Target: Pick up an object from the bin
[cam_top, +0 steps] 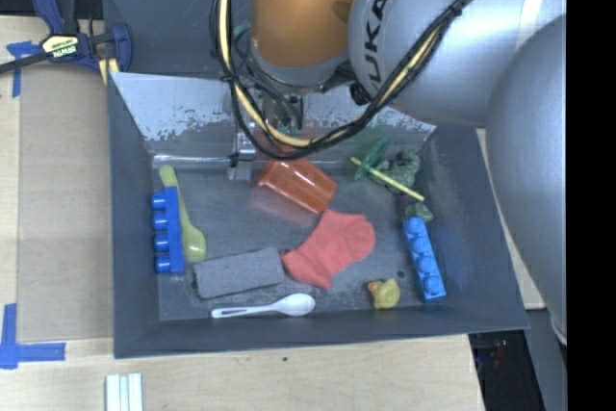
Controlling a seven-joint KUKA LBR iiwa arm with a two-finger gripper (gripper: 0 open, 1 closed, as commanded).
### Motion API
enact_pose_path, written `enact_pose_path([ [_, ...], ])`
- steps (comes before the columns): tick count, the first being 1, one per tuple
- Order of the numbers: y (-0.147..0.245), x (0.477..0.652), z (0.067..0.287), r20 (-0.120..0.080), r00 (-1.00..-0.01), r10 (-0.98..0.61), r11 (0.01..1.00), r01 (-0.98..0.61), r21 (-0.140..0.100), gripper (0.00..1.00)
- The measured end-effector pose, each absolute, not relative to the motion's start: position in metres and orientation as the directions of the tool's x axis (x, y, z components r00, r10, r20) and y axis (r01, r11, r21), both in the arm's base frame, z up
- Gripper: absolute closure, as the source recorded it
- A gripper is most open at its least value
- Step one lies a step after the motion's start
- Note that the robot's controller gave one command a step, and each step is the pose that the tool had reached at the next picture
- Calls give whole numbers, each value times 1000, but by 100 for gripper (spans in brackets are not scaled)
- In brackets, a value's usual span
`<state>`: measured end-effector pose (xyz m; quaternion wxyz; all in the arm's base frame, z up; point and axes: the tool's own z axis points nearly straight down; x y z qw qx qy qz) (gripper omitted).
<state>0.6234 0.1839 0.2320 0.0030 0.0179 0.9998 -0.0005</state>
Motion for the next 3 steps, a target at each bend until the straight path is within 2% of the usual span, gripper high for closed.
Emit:
enact_pose_path([
  [1,178,620,217,-2,-998,56,998,55,2,0],
  [2,117,615,211,-8,-987,158,987,158,0,0],
  [3,94,626,204,-9,-990,140,990,140,6,0],
])
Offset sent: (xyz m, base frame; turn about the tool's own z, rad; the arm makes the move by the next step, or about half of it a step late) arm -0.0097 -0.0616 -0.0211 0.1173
